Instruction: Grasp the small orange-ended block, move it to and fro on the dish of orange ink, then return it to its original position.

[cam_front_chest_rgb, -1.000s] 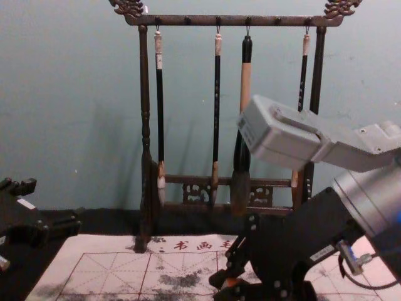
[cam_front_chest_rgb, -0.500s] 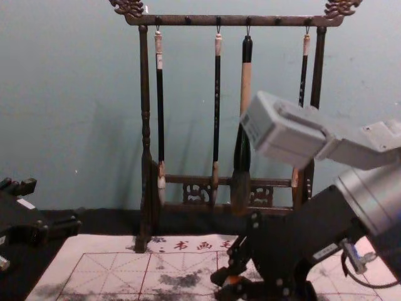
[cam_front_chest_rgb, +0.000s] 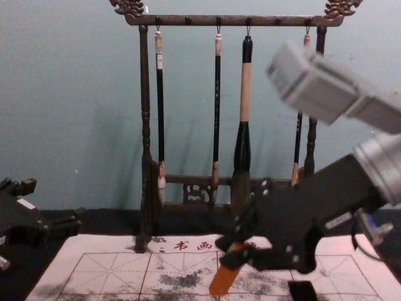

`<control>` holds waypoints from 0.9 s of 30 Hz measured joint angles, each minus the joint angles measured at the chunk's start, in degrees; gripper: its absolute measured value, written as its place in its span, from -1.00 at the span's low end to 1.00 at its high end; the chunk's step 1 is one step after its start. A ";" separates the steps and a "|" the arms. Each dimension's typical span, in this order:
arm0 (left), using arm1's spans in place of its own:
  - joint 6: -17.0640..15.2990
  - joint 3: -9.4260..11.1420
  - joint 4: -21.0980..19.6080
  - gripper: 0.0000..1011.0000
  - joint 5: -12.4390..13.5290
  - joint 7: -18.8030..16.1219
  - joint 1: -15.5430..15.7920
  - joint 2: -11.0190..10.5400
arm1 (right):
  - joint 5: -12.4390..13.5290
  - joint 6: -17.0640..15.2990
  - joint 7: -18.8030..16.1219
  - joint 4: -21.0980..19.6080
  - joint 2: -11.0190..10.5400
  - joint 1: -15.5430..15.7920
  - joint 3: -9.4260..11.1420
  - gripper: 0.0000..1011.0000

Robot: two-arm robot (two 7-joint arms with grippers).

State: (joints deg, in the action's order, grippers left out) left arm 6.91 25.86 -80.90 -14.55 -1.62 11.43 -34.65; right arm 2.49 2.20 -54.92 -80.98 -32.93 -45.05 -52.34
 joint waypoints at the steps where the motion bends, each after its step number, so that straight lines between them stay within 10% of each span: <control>1: 0.00 0.00 0.00 0.98 0.00 0.00 0.01 0.00 | 0.00 0.00 0.00 0.00 0.00 0.00 0.00 -0.73; 27: 0.00 0.00 0.00 0.98 0.00 0.00 0.00 0.00 | 5.21 -3.98 2.99 -7.86 -10.09 6.30 7.67 -0.73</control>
State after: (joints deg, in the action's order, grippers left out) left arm 6.90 25.86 -80.90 -14.55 -1.62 11.43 -34.65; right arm 7.70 -1.77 -51.93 -88.84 -43.01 -38.75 -44.67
